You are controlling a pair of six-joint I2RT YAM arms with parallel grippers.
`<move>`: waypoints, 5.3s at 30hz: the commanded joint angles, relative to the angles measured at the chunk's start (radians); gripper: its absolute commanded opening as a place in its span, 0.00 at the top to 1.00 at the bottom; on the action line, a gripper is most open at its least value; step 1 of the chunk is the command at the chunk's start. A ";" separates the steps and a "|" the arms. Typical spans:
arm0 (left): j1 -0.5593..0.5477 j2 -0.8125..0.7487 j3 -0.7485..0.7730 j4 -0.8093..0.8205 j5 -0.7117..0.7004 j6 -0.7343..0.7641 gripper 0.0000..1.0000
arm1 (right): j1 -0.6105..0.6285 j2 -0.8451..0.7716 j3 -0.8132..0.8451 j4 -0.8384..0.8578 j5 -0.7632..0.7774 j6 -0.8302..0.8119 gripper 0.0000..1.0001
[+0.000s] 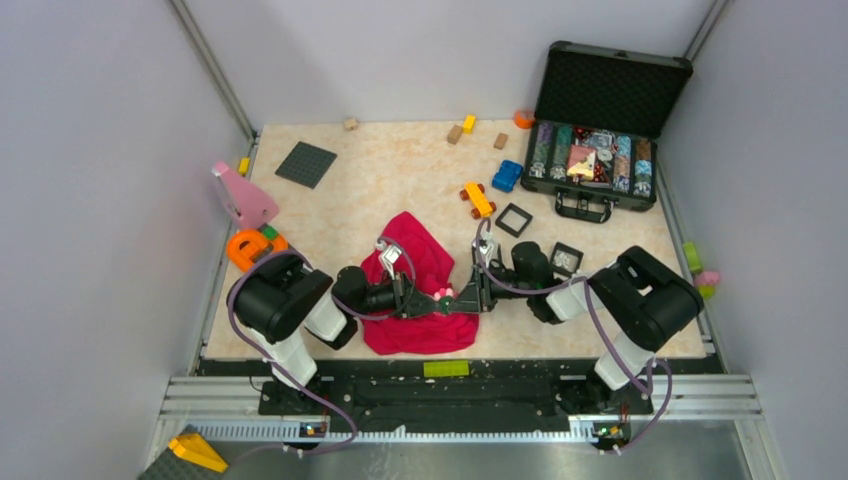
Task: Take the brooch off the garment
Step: Remove the brooch from the clothes.
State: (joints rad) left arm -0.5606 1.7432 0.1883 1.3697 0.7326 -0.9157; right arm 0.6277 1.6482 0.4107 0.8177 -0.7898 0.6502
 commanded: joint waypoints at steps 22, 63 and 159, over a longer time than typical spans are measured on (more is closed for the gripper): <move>-0.014 -0.036 0.004 0.019 -0.006 0.021 1.00 | -0.003 -0.092 -0.039 0.024 -0.044 -0.025 0.50; -0.016 -0.026 0.007 0.046 0.002 0.003 1.00 | 0.044 0.002 0.050 0.034 -0.013 -0.020 0.65; -0.035 -0.163 0.132 -0.280 -0.022 0.185 0.56 | 0.020 -0.143 -0.019 -0.076 -0.086 -0.082 1.00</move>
State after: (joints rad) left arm -0.5808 1.5879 0.2916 1.1294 0.7345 -0.7849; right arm 0.6350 1.5162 0.3569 0.7155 -0.8497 0.5938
